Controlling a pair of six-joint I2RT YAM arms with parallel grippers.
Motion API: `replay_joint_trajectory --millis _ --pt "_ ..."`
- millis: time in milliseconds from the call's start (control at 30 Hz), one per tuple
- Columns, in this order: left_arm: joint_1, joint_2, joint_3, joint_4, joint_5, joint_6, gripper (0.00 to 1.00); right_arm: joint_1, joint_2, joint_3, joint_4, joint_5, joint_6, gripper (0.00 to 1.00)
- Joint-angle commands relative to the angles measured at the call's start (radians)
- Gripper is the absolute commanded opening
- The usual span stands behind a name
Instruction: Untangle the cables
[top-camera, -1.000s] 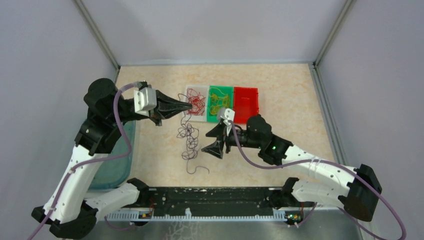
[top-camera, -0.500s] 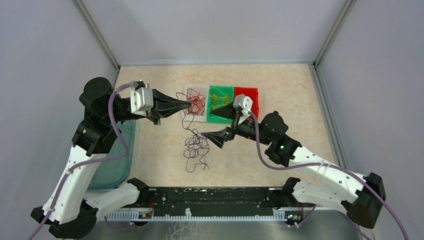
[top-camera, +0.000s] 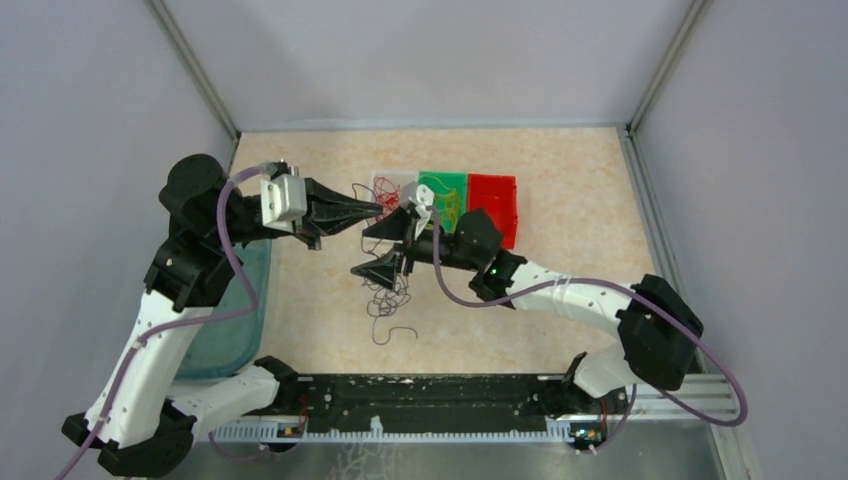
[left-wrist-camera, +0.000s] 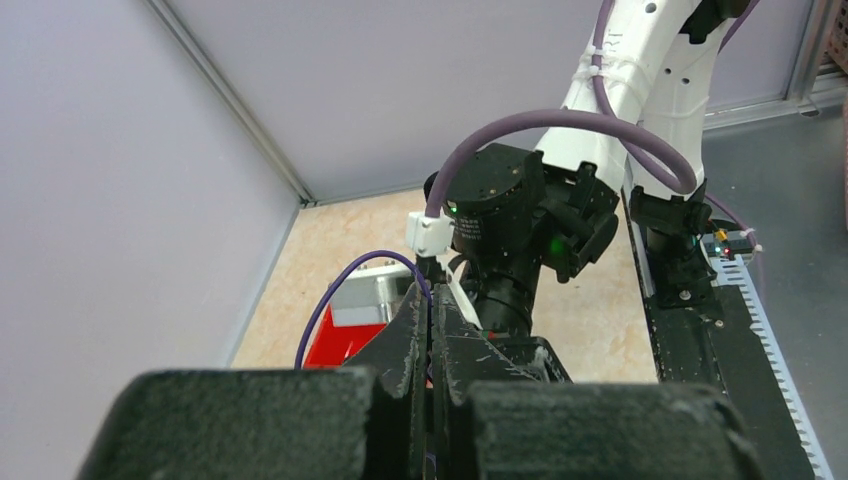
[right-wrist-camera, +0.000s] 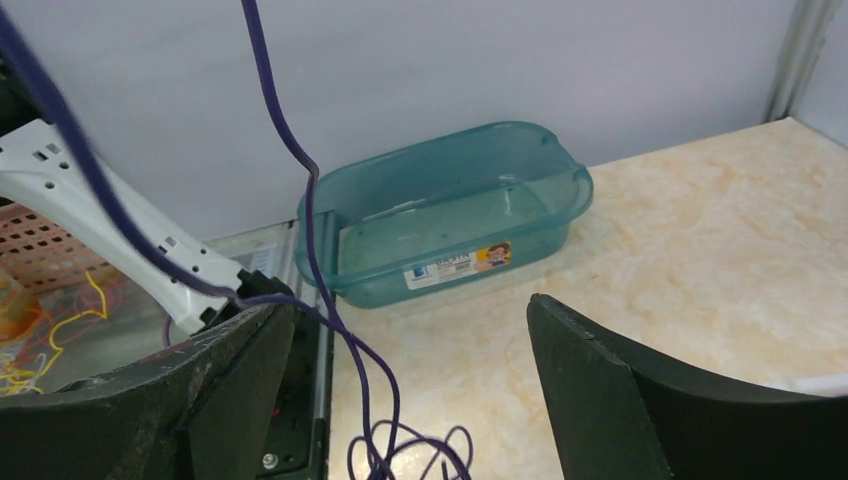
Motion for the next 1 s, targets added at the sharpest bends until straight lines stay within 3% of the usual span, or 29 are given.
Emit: replay_joint_trajectory --millis 0,167,367,667,967 --pt "-0.004 0.0 0.01 0.03 0.012 0.002 0.0 0.026 0.036 0.044 0.159 -0.031 0.043 0.83" --pt "-0.004 -0.002 0.03 0.068 -0.007 0.004 0.0 0.03 0.089 0.012 0.218 -0.024 0.08 0.62" --pt "-0.004 0.0 0.064 0.162 -0.06 0.032 0.0 0.038 0.14 -0.095 0.33 0.024 0.118 0.5" --pt "-0.004 0.029 0.167 0.26 -0.105 0.085 0.0 0.082 0.29 -0.195 0.454 0.108 0.14 0.5" --pt "-0.004 0.023 0.195 0.396 -0.2 0.262 0.0 0.097 0.373 -0.276 0.545 0.197 0.162 0.5"
